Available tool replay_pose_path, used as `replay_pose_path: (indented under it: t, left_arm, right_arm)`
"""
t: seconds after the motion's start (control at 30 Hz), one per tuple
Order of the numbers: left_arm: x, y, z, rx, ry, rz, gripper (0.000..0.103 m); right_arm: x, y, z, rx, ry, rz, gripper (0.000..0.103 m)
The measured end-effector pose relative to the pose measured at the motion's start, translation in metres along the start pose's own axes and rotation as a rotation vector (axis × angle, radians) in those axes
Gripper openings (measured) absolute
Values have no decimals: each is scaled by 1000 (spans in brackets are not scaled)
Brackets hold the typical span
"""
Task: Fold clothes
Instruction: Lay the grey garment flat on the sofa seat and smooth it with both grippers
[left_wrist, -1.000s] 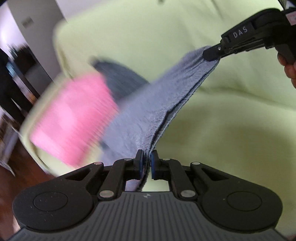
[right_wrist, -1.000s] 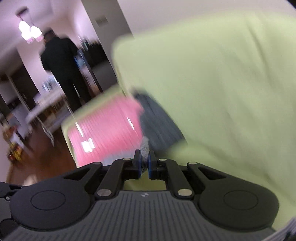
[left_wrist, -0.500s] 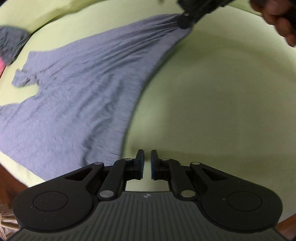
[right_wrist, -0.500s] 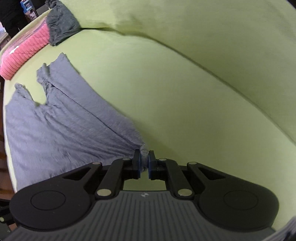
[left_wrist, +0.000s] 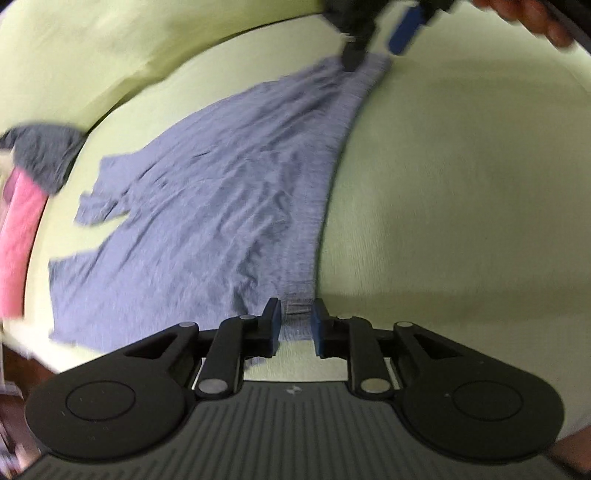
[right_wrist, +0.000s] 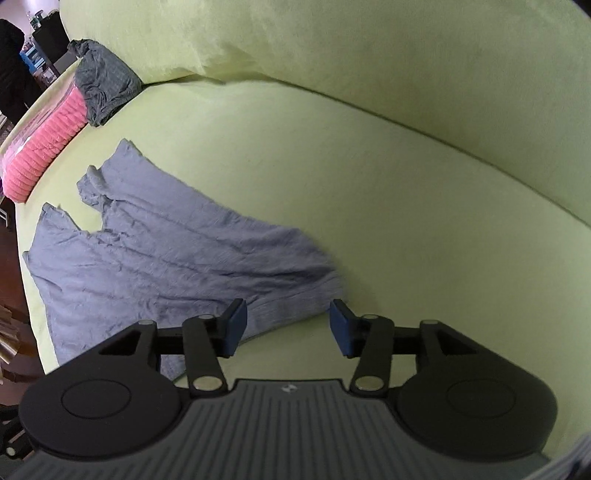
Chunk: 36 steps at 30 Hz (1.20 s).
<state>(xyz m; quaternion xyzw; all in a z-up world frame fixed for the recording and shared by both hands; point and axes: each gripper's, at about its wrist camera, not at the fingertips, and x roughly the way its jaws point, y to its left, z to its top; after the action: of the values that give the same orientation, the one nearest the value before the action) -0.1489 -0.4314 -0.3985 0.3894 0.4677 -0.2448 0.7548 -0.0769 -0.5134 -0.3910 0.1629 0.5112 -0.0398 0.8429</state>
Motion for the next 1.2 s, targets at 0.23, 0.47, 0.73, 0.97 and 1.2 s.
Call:
replay_pose_path:
  t: [0.23,0.47,0.73,0.97,1.2]
  left_arm:
    - [-1,-5,-10,87,-8,25,44]
    - [8,-8,1,61,29,7,41]
    - [24,-37,14,39,84,91,25]
    - [9,-10,20,-400,152,-6,25]
    - [-4,-28,24,-436,180,-75,25]
  right_arm:
    - [3,-13,-6,125,6,-19,46]
    - [13,-20,0,94,25,9,49]
    - [11,-38,7,10,40,98,51]
    - [15,-42,9,-146,66,176,51]
    - [24,-38,21,-188,68,166,51]
